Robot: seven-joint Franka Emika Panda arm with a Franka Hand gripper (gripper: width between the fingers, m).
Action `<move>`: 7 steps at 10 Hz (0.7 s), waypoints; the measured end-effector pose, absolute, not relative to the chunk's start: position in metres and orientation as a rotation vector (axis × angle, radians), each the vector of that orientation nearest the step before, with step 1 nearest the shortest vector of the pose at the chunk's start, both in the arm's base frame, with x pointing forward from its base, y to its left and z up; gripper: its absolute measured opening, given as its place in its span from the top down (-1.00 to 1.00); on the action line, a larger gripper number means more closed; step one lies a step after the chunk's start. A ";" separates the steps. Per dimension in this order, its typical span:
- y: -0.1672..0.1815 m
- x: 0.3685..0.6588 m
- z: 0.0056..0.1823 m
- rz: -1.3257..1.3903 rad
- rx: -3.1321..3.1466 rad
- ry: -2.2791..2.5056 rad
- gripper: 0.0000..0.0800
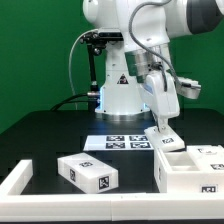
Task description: Assemble cabinet
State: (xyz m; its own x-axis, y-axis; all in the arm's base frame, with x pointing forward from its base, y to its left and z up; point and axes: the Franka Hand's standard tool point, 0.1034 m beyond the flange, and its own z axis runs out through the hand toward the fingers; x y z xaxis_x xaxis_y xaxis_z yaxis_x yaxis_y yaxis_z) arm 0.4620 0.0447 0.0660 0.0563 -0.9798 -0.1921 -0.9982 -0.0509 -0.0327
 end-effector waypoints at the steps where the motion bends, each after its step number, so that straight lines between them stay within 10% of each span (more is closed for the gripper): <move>1: 0.043 0.464 0.067 0.171 -2.158 2.051 0.84; 7: 0.049 0.460 0.065 0.199 -2.162 2.053 0.84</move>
Offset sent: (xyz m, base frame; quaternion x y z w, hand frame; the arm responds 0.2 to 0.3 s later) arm 0.0114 -0.0010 0.0126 0.0083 -0.0109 -0.0029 0.9999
